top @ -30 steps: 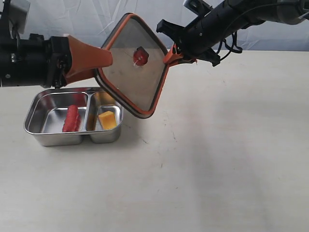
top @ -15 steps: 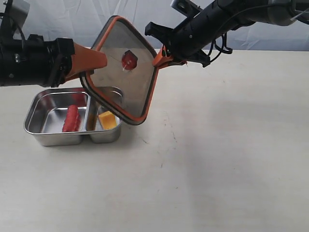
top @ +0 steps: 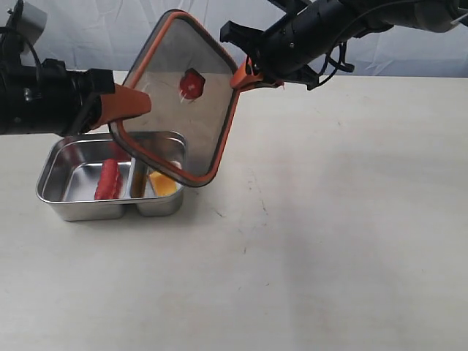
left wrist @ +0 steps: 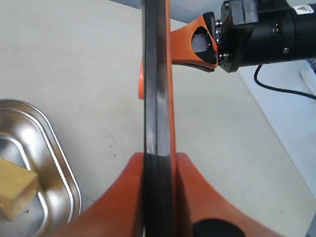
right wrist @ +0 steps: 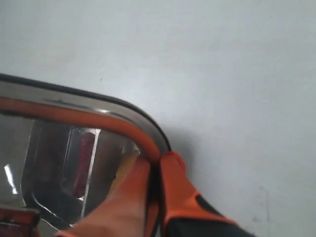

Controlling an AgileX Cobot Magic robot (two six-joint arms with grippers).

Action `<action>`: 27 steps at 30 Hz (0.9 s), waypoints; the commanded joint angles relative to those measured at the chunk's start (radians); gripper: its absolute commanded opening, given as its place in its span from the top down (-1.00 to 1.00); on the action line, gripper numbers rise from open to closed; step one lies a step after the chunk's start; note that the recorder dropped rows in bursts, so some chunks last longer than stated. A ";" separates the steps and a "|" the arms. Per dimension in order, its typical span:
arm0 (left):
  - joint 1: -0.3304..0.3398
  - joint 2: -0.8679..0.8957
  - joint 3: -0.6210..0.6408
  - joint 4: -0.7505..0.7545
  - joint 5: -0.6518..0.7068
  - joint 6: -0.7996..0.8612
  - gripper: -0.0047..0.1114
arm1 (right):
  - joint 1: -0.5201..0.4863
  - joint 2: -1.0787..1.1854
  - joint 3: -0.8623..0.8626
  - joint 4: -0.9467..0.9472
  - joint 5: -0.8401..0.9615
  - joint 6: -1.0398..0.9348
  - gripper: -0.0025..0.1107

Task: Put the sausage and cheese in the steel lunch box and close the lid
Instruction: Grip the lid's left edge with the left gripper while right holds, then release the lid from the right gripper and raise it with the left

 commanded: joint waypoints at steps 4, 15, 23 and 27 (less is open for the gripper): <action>-0.006 0.000 0.001 0.131 0.017 0.011 0.92 | 0.003 -0.023 0.000 0.032 0.053 -0.031 0.96; -0.006 0.000 0.001 0.129 0.009 0.057 0.92 | 0.003 -0.023 0.000 0.029 0.080 -0.049 -0.02; -0.006 0.000 0.001 0.112 0.009 0.064 0.92 | -0.036 -0.060 0.000 -0.003 0.114 -0.049 -0.03; -0.006 0.000 -0.001 0.059 0.025 0.118 0.92 | -0.096 -0.090 0.000 -0.005 0.123 -0.039 -0.03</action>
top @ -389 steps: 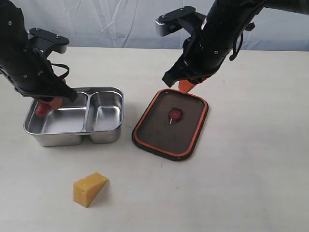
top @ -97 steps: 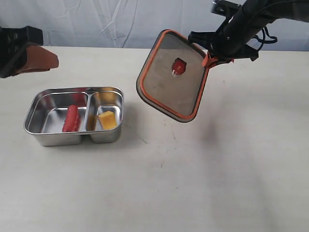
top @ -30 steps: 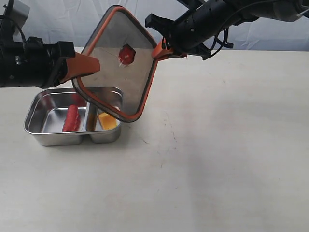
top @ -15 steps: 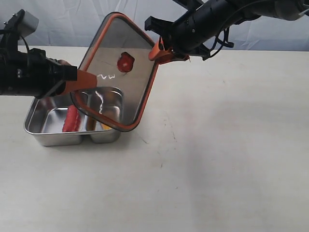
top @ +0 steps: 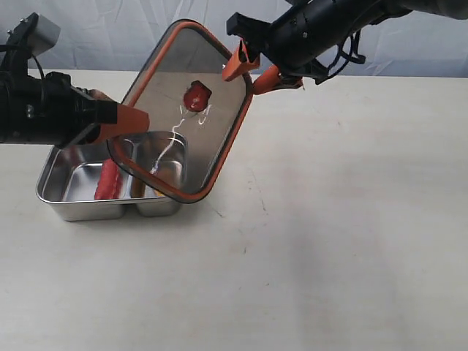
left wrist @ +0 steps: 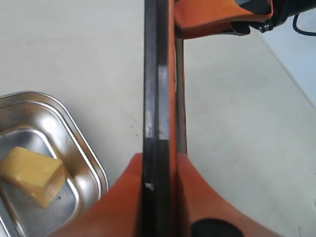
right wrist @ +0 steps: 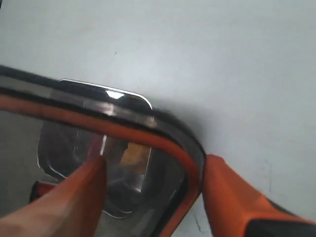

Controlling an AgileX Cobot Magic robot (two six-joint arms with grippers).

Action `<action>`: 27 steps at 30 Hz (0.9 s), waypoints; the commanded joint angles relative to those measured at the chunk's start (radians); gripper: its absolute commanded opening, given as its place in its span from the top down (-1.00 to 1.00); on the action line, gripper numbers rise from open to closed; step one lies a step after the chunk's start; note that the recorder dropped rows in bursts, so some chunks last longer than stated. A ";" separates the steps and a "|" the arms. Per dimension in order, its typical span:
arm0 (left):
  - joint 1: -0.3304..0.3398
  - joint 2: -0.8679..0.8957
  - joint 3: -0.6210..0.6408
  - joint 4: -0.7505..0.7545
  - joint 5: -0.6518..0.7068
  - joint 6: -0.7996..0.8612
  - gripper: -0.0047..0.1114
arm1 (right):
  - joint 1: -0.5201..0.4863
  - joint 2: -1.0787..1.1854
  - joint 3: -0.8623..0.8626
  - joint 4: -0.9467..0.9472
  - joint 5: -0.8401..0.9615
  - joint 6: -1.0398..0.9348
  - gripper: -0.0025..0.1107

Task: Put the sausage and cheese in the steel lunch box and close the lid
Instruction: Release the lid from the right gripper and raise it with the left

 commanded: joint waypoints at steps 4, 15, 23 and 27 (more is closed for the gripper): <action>-0.006 0.000 -0.014 -0.079 0.035 0.077 0.92 | -0.094 -0.044 0.000 -0.018 0.023 0.001 -0.03; -0.006 0.000 -0.115 0.148 -0.171 0.162 0.92 | -0.137 -0.044 0.000 0.035 0.023 0.010 -0.03; -0.006 -0.012 -0.129 0.153 -0.258 0.490 0.92 | -0.137 -0.044 0.000 0.252 0.000 0.010 -0.03; -0.006 -0.051 -0.133 0.153 -0.315 0.753 0.92 | -0.137 -0.044 0.000 0.443 -0.030 0.012 -0.03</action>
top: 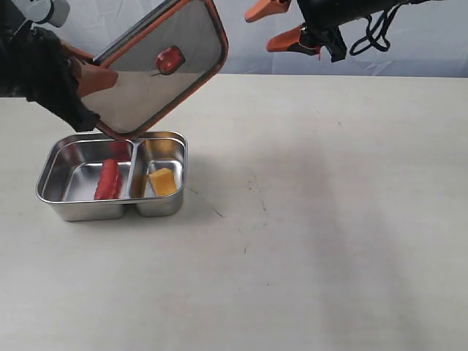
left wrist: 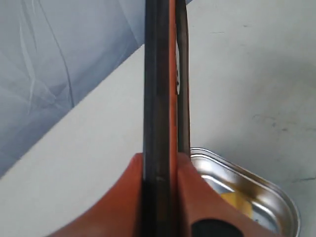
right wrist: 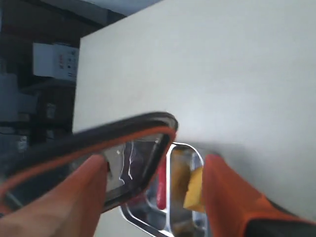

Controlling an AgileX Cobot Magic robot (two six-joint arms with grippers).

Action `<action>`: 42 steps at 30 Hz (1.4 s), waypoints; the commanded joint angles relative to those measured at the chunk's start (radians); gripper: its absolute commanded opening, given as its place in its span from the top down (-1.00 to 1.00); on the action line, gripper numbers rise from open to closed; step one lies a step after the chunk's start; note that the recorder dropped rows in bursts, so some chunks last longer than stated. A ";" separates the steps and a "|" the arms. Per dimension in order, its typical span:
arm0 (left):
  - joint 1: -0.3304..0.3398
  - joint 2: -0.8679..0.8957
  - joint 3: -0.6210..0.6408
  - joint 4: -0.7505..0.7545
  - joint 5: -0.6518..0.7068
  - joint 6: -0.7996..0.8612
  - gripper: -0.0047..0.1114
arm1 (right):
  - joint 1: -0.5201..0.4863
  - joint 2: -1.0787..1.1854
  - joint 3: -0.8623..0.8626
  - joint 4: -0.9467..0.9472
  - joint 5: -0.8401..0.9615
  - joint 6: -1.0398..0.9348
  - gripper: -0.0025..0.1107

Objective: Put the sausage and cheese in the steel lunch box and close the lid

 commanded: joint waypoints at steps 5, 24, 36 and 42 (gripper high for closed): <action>-0.006 -0.054 -0.008 0.001 -0.154 0.217 0.92 | -0.007 -0.009 0.000 0.299 -0.026 -0.005 -0.03; -0.203 -0.059 -0.006 0.131 -0.403 0.278 0.92 | -0.007 0.043 0.000 0.403 0.196 0.033 -0.03; -0.203 -0.059 -0.006 0.131 -0.347 0.278 0.92 | -0.007 0.043 0.000 0.406 0.223 0.042 -0.03; -0.279 -0.059 -0.006 0.205 -0.357 0.278 0.92 | -0.007 0.043 0.000 0.402 0.228 0.057 -0.03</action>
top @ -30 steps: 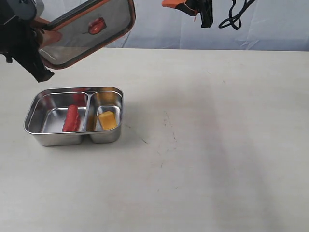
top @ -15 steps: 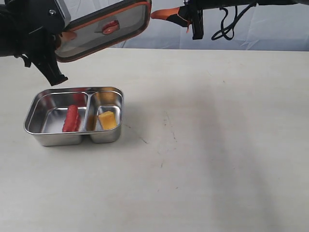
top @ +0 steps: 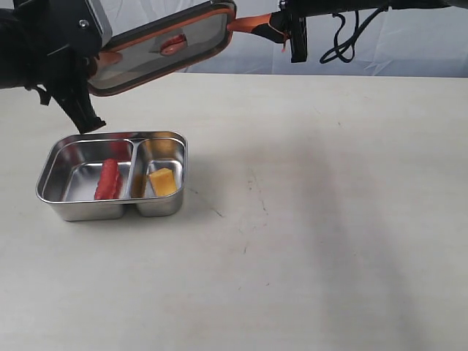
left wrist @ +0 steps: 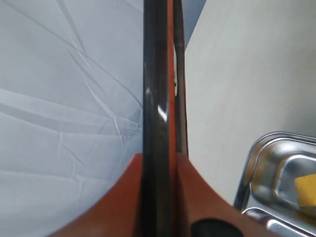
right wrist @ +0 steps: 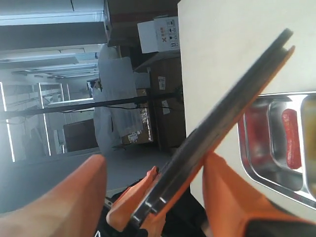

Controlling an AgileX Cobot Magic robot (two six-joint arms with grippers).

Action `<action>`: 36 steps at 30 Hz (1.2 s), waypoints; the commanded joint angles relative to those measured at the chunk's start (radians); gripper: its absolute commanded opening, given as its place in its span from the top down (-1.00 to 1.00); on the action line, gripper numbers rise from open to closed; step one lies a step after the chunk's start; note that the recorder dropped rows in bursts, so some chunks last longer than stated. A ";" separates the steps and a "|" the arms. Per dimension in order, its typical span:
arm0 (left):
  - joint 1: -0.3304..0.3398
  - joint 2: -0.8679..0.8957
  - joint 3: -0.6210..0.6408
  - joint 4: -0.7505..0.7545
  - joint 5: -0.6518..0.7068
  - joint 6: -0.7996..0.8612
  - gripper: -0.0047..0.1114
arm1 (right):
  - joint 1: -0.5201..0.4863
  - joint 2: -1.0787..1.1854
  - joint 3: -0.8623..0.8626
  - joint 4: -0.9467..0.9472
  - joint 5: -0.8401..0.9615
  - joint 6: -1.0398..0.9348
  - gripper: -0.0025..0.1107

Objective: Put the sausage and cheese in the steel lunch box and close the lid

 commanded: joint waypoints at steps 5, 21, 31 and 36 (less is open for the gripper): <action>-0.149 -0.010 -0.006 0.087 -0.091 0.033 0.92 | -0.007 -0.002 0.000 -0.059 0.036 0.031 -0.03; -0.234 -0.010 -0.006 0.101 -0.147 0.031 0.92 | 0.008 -0.002 0.000 -0.065 0.000 0.007 0.96; -0.234 -0.010 -0.006 -0.143 -0.192 0.023 0.51 | 0.008 -0.002 0.000 -0.090 -0.064 -0.140 0.97; -0.234 -0.010 -0.006 -0.155 -0.176 0.023 -0.11 | 0.008 -0.002 0.000 -0.092 -0.101 -0.140 0.97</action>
